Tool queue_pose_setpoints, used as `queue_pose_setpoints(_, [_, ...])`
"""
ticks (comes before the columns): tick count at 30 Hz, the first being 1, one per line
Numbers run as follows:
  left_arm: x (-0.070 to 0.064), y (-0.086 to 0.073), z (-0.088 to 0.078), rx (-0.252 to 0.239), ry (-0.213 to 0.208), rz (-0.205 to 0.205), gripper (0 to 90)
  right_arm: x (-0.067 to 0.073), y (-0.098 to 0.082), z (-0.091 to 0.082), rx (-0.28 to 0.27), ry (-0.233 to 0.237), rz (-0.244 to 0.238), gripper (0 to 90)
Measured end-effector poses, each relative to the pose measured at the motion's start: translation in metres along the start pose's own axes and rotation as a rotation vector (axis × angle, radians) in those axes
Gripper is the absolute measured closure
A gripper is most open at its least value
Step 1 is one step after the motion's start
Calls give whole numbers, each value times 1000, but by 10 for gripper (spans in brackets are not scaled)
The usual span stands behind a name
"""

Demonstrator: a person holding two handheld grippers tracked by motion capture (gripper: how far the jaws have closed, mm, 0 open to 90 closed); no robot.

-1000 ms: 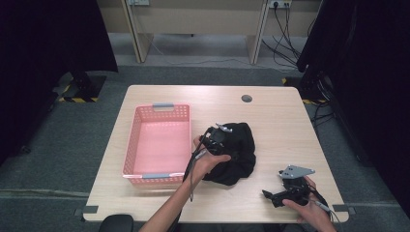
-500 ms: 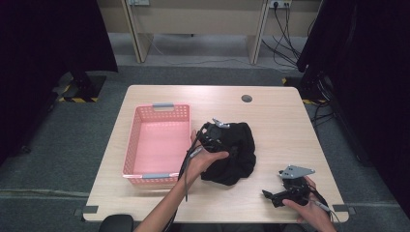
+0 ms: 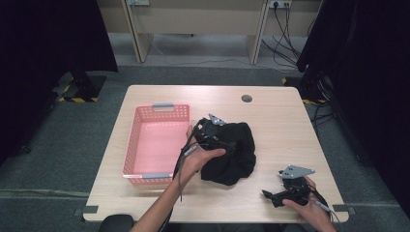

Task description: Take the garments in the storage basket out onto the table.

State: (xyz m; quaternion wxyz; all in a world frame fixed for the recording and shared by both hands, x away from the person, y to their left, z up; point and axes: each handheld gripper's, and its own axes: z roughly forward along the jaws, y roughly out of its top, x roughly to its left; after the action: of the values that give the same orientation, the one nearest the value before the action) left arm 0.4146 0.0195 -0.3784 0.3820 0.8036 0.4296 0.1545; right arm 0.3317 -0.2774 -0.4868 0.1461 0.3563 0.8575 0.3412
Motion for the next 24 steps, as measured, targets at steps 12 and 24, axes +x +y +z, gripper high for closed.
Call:
queue_pose_setpoints(12, [4,0,-15,-35,-9,-5,41,0,0,0,0,0,0,6])
queue_pose_setpoints(24, [10,-6,-27,-68,-17,-18,40,0,0,0,0,0,0,6])
